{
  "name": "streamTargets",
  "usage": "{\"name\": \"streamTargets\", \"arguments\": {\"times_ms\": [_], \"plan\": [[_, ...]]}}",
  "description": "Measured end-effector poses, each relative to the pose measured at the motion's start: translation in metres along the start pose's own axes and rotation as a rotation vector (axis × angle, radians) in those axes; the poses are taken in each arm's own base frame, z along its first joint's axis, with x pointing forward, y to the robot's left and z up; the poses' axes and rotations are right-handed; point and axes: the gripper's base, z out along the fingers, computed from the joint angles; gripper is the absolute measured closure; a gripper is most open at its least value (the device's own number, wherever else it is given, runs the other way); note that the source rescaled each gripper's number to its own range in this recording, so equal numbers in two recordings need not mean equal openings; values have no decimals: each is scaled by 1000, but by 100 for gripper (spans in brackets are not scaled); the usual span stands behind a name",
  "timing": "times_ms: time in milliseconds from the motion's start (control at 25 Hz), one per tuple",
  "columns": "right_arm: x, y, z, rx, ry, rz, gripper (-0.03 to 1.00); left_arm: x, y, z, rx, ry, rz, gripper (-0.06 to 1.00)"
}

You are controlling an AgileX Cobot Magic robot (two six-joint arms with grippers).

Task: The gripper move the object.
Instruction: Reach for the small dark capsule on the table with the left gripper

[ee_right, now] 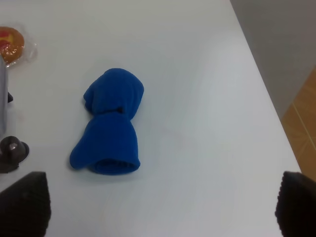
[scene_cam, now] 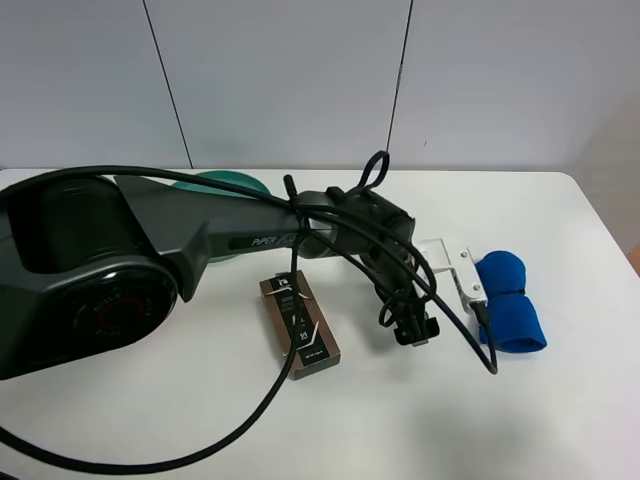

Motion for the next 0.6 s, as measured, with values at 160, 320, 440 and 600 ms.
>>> {"name": "streamTargets", "arguments": {"times_ms": [160, 320, 440, 600], "plan": [[0, 0, 0, 0, 0, 0, -3, 0, 0, 1, 0, 1, 0, -3], [0, 0, 0, 0, 0, 0, -3, 0, 0, 1, 0, 0, 0, -3], [0, 0, 0, 0, 0, 0, -3, 0, -1, 1, 12, -1, -20, 4], [0, 0, 0, 0, 0, 0, -3, 1, -3, 1, 29, 7, -37, 25]]}}
